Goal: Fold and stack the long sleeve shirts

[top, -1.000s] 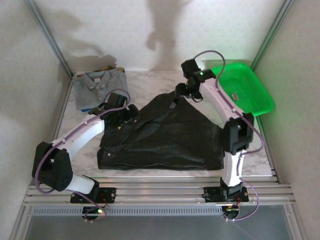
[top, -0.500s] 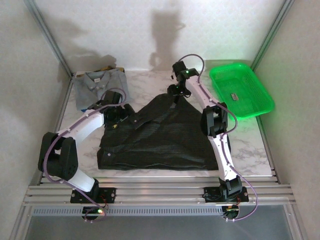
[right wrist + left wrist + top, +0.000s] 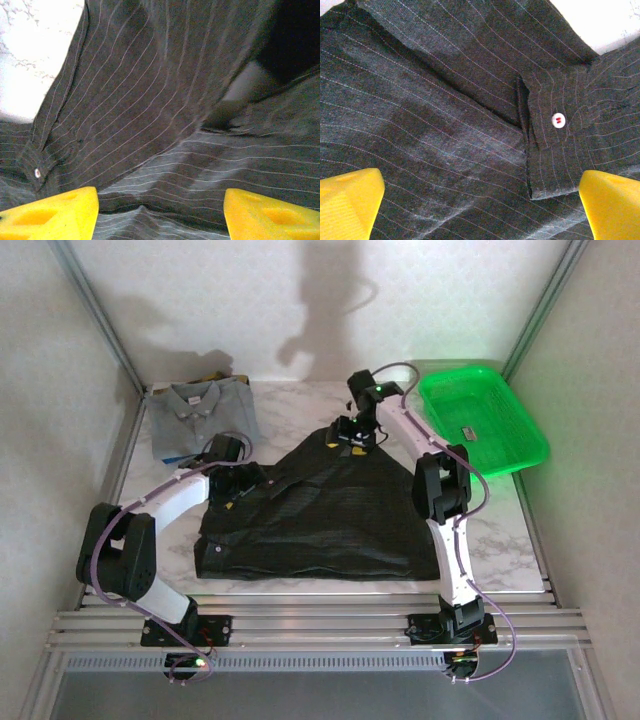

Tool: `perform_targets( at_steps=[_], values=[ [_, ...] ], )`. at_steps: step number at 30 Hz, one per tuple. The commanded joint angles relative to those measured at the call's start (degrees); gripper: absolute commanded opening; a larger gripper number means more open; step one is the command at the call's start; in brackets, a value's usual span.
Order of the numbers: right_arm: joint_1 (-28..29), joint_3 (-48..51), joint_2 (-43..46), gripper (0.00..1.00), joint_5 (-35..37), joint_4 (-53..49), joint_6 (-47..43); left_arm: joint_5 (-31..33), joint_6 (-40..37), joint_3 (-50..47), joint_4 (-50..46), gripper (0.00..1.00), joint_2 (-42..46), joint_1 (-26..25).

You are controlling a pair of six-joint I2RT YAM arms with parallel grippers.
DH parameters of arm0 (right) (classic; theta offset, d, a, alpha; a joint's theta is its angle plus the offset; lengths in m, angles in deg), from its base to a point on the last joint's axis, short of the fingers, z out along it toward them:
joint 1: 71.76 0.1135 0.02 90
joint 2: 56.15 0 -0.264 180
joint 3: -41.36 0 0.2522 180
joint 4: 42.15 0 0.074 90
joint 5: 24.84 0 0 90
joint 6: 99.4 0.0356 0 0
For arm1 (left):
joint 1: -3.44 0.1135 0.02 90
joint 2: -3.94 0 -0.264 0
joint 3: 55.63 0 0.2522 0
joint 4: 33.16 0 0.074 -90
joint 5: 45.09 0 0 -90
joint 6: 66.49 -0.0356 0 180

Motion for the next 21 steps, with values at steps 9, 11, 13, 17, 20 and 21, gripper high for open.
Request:
perform_targets(
  at_steps=[9,11,13,17,20,21],
  values=[
    [0.9,-2.5,-8.8,0.63,-5.6,4.0,10.8,-0.7,-0.2,-2.7,1.0,1.0,0.7,0.9],
    [0.9,-3.9,-10.2,0.63,-5.3,3.9,11.4,-0.6,-0.4,-3.0,0.9,1.0,0.7,0.9],
    [0.9,-4.6,-11.1,0.62,-4.5,4.4,12.1,-0.6,-0.5,-3.3,0.9,1.0,0.9,1.0],
    [0.5,-5.3,-11.6,0.59,-4.2,6.4,13.9,-0.8,-0.5,-4.3,1.3,1.0,1.0,1.1],
    [-0.1,-7.3,-12.2,0.55,-4.3,6.4,14.8,-0.8,-0.6,-5.4,1.7,1.0,1.0,1.2],
    [-0.3,-8.0,-12.7,0.53,-4.1,6.0,14.8,-0.7,-0.5,-5.9,1.9,1.0,1.0,1.3]
  ],
)
